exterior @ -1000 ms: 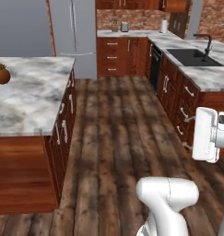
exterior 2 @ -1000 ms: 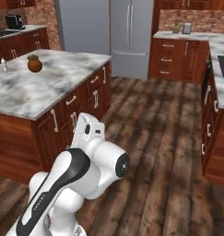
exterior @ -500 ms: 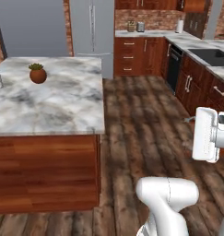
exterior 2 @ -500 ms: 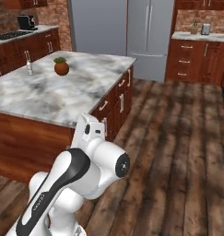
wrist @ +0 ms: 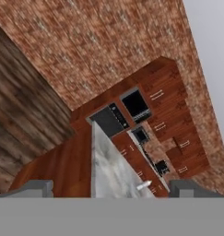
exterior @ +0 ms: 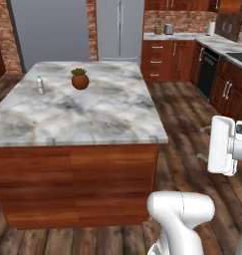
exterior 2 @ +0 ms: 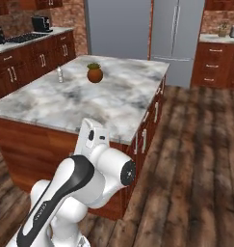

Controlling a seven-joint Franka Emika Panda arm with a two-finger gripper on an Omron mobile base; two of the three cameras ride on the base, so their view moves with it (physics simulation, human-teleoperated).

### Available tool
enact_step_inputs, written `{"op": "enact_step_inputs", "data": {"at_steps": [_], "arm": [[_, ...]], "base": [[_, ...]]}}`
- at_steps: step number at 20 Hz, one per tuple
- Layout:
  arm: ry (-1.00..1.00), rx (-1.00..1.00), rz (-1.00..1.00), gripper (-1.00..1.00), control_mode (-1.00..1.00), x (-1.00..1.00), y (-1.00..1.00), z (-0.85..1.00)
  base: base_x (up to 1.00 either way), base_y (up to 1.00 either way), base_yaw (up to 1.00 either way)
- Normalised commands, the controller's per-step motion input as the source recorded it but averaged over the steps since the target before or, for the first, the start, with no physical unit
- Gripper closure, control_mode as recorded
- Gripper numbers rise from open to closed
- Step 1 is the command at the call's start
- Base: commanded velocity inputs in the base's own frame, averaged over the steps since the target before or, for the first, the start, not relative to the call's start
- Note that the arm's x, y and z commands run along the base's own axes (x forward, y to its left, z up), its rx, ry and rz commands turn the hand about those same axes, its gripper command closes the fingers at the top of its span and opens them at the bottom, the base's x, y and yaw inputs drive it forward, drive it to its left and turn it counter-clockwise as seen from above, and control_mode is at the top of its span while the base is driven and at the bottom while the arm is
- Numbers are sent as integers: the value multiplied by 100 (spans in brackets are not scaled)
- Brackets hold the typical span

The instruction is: Move the drinks to the dining counter.

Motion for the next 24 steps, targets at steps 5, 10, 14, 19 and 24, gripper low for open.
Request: {"op": "enact_step_inputs", "data": {"at_steps": [5, 10, 14, 19, 24], "arm": [[0, 0, 0, -100, 100, 0, 0, 0], [0, 0, 0, -100, 100, 0, 0, 0], [0, 0, 0, -100, 100, 0, 0, 0], [0, 0, 0, -100, 100, 0, 0, 0], [0, 0, 0, -100, 100, 0, 0, 0]], "base": [[-12, 100, 0], [-6, 100, 0], [0, 100, 0], [-1, 100, 0], [0, 100, 0]]}}
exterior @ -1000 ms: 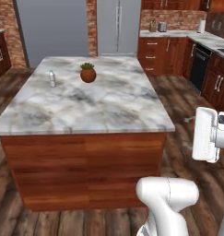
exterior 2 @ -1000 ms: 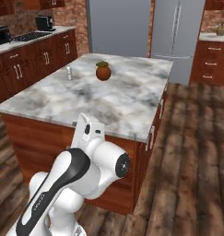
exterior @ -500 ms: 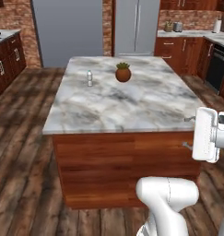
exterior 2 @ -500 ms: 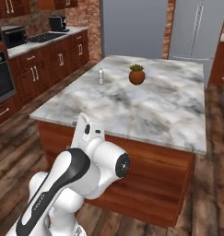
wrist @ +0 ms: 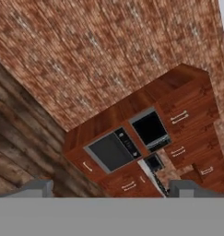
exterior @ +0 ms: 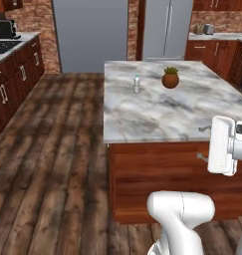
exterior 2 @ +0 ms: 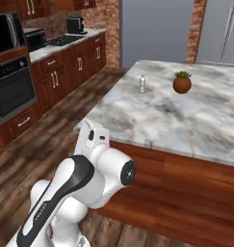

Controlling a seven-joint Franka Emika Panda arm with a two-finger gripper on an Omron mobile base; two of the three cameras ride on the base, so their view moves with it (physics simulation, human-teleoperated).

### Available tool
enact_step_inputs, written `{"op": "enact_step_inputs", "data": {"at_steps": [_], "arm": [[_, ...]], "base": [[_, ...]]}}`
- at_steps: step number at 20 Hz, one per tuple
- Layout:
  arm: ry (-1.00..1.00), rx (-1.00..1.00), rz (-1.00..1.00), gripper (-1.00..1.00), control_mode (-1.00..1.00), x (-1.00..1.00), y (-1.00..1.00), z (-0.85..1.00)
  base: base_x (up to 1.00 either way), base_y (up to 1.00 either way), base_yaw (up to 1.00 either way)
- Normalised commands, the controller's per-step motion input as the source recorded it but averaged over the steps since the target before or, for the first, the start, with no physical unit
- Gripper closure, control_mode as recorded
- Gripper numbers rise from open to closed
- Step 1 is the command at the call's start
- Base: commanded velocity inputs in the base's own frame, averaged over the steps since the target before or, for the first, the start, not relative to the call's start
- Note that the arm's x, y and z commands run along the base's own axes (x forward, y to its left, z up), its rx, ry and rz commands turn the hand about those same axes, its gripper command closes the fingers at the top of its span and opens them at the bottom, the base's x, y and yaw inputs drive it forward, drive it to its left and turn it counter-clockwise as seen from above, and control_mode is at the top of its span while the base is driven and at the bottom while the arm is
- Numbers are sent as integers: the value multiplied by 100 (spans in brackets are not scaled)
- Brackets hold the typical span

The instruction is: Move the drinks to the dining counter.

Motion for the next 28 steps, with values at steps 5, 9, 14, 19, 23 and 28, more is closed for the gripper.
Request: {"op": "enact_step_inputs", "data": {"at_steps": [5, 9, 14, 19, 23, 28], "arm": [[0, 0, 0, -100, 100, 0, 0, 0], [0, 0, 0, -100, 100, 0, 0, 0], [0, 0, 0, -100, 100, 0, 0, 0], [0, 0, 0, -100, 100, 0, 0, 0], [0, 0, 0, -100, 100, 0, 0, 0], [0, 0, 0, -100, 100, 0, 0, 0]], "base": [[0, 100, 0], [0, 99, 0], [11, 90, -1], [17, 68, -12], [41, 41, -25], [41, 9, -38]]}}
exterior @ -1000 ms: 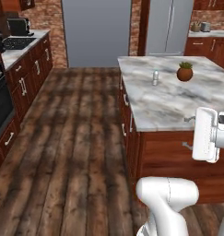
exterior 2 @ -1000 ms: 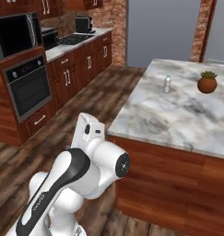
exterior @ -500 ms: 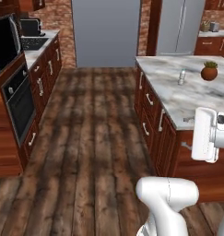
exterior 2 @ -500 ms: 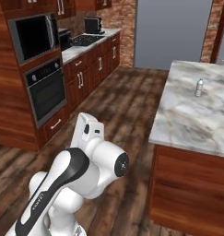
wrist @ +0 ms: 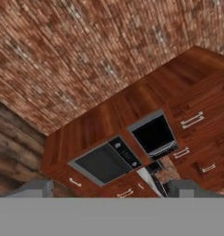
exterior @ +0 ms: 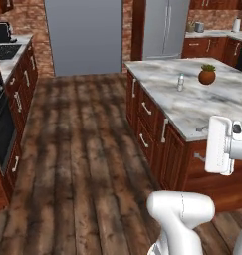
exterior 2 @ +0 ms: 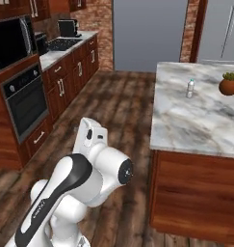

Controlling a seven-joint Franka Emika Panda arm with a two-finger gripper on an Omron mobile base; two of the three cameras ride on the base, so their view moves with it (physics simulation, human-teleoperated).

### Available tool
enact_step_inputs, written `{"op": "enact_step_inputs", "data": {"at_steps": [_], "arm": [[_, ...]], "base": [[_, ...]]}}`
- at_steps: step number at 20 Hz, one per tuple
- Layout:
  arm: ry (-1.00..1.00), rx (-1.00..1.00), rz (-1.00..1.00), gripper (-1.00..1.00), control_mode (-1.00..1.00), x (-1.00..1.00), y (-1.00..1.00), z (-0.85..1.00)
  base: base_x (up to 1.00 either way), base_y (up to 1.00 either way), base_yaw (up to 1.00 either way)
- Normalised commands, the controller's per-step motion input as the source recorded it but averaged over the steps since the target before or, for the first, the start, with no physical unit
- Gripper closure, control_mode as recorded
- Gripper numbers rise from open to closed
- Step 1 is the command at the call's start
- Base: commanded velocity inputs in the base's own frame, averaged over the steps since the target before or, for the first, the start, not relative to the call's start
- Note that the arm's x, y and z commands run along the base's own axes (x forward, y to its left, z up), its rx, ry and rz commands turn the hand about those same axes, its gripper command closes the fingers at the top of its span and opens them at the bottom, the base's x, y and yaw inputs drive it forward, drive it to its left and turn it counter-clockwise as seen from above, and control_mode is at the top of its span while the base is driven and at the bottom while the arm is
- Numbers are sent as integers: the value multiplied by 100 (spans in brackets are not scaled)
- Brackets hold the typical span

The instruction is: Move the drinks to the dining counter.

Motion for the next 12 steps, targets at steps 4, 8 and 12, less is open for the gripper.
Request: {"op": "enact_step_inputs", "data": {"at_steps": [4, 8, 12], "arm": [[0, 0, 0, -100, 100, 0, 0, 0], [0, 0, 0, -100, 100, 0, 0, 0], [0, 0, 0, -100, 100, 0, 0, 0]], "base": [[46, 1, -41], [49, 15, -40], [56, 25, -38]]}}
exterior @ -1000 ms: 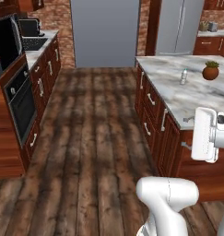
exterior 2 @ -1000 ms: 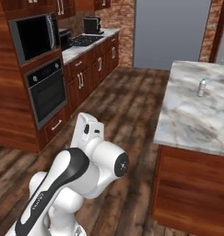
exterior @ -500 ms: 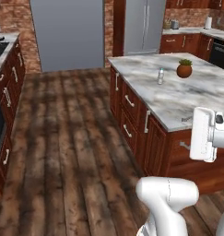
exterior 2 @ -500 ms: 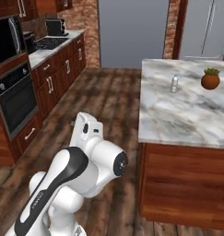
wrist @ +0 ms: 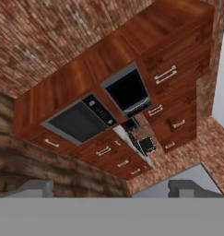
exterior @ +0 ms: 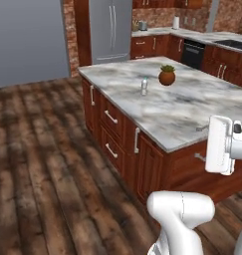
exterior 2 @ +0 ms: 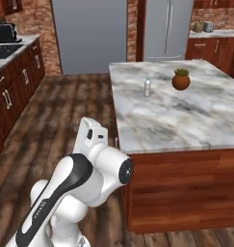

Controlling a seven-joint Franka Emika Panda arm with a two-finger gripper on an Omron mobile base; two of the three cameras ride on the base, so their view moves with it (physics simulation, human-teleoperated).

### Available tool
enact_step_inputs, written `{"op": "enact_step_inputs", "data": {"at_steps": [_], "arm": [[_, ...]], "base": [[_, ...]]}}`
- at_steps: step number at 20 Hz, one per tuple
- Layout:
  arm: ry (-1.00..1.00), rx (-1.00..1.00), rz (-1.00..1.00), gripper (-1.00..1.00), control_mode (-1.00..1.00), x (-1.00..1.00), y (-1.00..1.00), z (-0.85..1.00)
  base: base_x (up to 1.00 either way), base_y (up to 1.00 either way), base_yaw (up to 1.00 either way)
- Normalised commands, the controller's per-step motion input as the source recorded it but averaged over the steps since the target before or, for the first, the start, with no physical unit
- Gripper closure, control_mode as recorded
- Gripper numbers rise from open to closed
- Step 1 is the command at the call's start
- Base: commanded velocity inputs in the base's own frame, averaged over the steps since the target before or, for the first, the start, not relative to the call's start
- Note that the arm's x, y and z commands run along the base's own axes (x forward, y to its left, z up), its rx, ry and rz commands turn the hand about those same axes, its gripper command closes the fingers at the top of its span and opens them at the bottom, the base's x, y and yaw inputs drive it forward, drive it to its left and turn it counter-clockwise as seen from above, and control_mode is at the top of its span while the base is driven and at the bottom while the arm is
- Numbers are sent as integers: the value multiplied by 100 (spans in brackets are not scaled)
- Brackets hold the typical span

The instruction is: Move the drinks to the dining counter.

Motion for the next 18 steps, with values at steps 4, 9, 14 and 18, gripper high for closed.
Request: {"op": "enact_step_inputs", "data": {"at_steps": [4, 9, 14, 18], "arm": [[0, 0, 0, -100, 100, 0, 0, 0], [0, 0, 0, -100, 100, 0, 0, 0], [0, 0, 0, -100, 100, 0, 0, 0], [0, 0, 0, -100, 100, 0, 0, 0]], "base": [[58, 35, -34], [35, 49, -29], [20, 53, -26], [8, 57, -23]]}}
